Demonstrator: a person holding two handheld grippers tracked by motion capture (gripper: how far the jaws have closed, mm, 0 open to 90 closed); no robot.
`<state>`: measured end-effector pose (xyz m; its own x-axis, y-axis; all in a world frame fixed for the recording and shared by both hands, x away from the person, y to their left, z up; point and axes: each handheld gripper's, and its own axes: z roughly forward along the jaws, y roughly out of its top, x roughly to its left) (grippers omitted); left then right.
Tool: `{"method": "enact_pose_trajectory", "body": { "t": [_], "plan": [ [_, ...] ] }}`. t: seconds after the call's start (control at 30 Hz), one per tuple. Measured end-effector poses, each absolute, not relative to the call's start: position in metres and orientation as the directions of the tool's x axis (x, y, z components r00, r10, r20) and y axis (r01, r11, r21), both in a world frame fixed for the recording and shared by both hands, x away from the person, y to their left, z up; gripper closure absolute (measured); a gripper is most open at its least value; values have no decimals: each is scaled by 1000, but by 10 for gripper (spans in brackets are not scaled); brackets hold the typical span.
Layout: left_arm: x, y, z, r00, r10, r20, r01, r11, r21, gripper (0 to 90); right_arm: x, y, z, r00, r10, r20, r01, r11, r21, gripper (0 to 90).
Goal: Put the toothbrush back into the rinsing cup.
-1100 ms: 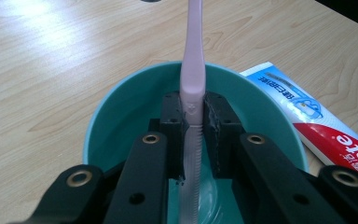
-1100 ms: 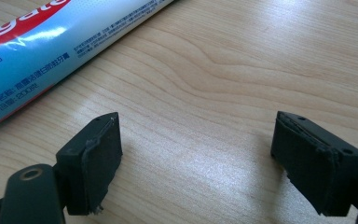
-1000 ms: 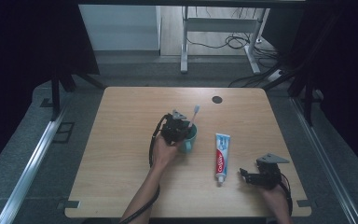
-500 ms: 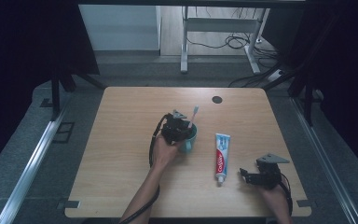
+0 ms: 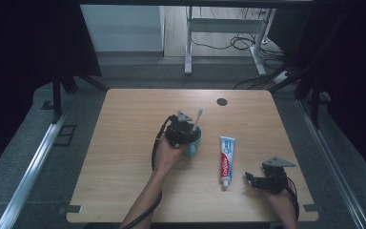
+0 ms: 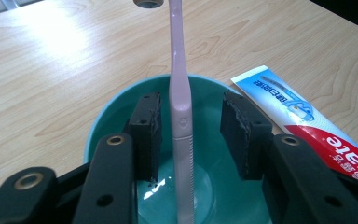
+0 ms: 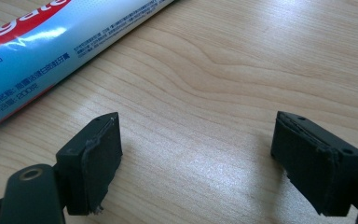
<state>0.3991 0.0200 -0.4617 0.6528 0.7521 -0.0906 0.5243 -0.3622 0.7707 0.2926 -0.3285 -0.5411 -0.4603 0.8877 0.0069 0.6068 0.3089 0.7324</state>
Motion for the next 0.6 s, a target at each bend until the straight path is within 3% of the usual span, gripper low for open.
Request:
{"method": "enact_pose_trajectory", "body": {
  "t": [0.33, 0.6],
  "plan": [
    [395, 24, -450, 653, 754, -76, 505, -358, 786, 495, 293, -328, -541, -461, 887, 6, 606, 310, 732, 161],
    [390, 26, -438, 663, 746, -65, 485, -362, 796, 375, 293, -328, -541, -461, 887, 5, 606, 311, 732, 161]
  ]
}}
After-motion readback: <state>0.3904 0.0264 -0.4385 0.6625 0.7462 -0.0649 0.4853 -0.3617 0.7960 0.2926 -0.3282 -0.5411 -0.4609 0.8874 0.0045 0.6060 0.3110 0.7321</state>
